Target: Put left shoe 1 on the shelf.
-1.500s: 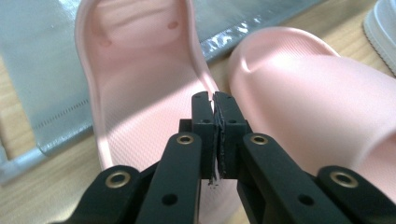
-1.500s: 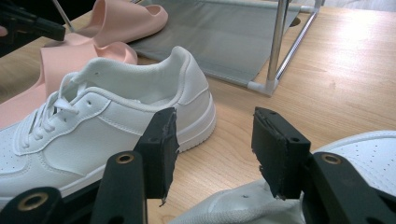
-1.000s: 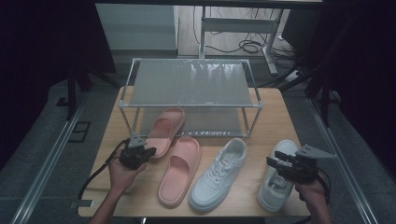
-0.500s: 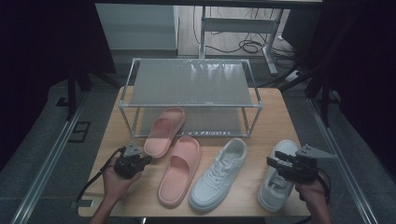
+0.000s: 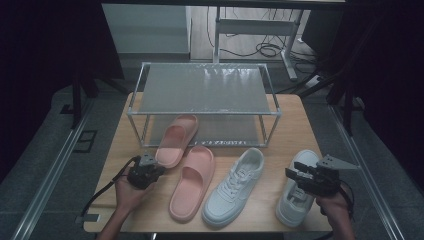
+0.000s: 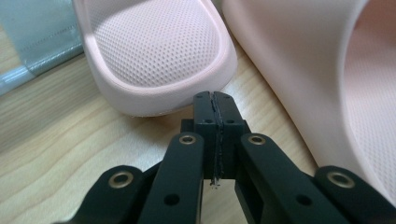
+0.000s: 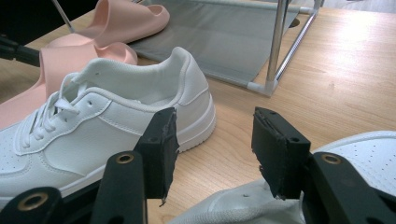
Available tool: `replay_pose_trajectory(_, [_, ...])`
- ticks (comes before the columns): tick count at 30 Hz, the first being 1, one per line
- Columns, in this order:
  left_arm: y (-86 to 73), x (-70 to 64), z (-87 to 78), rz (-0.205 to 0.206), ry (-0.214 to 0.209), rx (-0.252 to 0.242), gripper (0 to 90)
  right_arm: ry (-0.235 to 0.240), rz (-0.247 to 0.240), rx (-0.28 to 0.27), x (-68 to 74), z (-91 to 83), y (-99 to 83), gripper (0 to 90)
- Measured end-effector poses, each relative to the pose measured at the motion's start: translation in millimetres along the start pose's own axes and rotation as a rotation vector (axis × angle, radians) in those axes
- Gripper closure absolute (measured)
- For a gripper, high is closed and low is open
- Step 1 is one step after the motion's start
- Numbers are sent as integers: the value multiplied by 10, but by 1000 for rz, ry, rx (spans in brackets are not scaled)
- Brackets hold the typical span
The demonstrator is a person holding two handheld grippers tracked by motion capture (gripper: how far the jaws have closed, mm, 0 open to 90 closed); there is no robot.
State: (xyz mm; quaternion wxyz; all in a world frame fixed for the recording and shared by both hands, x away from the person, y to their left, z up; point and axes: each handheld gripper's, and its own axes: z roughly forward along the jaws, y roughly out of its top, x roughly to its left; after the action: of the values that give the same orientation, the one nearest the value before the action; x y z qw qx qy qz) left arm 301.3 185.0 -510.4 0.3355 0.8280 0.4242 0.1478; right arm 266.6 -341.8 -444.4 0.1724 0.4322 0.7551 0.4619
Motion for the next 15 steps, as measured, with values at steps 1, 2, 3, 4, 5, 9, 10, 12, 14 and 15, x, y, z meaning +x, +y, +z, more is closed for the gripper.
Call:
replay_pose_trajectory(1, [13,2,10,5,-2,2,896,0,0,0,-1,0,0,505])
replay_pose_trajectory(2, [35,-2,30,8,-2,5,895,-1,0,0,-1,1,0,505])
replay_pose_trajectory(3, [48,-2,42,12,-1,8,895,-1,-2,3,-2,1,-1,504])
replay_pose_trajectory(4, [63,2,65,5,-10,6,895,-1,-2,3,-2,1,-1,505])
replay_pose_trajectory(5, [72,11,84,4,-13,8,896,-1,-2,2,-2,1,-1,504])
replay_pose_trajectory(9, [101,36,120,-5,-17,6,896,-3,1,-1,-8,-3,-2,505])
replay_pose_trajectory(10, [110,43,126,-6,-21,6,896,-3,1,-1,-10,-2,-3,505])
replay_pose_trajectory(12, [126,53,147,-13,-25,7,896,-2,0,3,-10,2,-3,505])
replay_pose_trajectory(14, [138,66,165,-8,-30,8,896,0,-1,3,-4,11,-4,505])
replay_pose_trajectory(15, [155,81,190,-12,-34,6,896,0,-2,3,-2,14,-4,505])
